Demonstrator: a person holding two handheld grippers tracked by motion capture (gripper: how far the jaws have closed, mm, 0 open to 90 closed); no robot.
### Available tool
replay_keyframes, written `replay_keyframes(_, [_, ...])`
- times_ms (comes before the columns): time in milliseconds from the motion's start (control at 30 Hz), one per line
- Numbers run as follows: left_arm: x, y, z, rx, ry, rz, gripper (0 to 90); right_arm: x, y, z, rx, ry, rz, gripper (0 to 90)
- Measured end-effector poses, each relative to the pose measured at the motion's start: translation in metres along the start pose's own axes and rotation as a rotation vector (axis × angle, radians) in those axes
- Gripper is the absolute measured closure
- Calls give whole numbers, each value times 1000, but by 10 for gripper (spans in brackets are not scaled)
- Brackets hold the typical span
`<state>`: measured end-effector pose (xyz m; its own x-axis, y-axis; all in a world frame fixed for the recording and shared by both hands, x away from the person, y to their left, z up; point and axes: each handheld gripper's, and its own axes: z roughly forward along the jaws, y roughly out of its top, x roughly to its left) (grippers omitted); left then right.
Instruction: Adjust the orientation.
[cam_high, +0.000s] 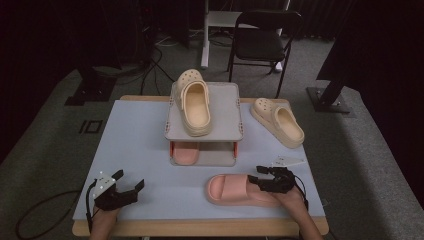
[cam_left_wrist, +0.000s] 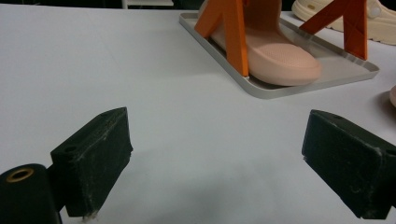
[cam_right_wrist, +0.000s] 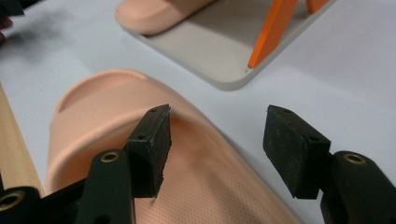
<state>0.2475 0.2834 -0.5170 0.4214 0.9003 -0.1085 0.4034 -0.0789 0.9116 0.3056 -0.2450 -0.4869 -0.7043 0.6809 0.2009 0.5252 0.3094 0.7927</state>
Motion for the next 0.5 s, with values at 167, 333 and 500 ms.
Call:
replay_keyframes(167, [0, 0, 0, -4, 1, -1, 82, -2, 0, 0, 1, 26, -8, 421])
replay_keyframes(333, [1, 0, 0, -1, 0, -4, 82, -2, -1, 2, 27, 34, -16, 421])
replay_keyframes(500, [0, 0, 0, -2, 0, -4, 82, 3, 0, 10, 61, 53, -53, 421])
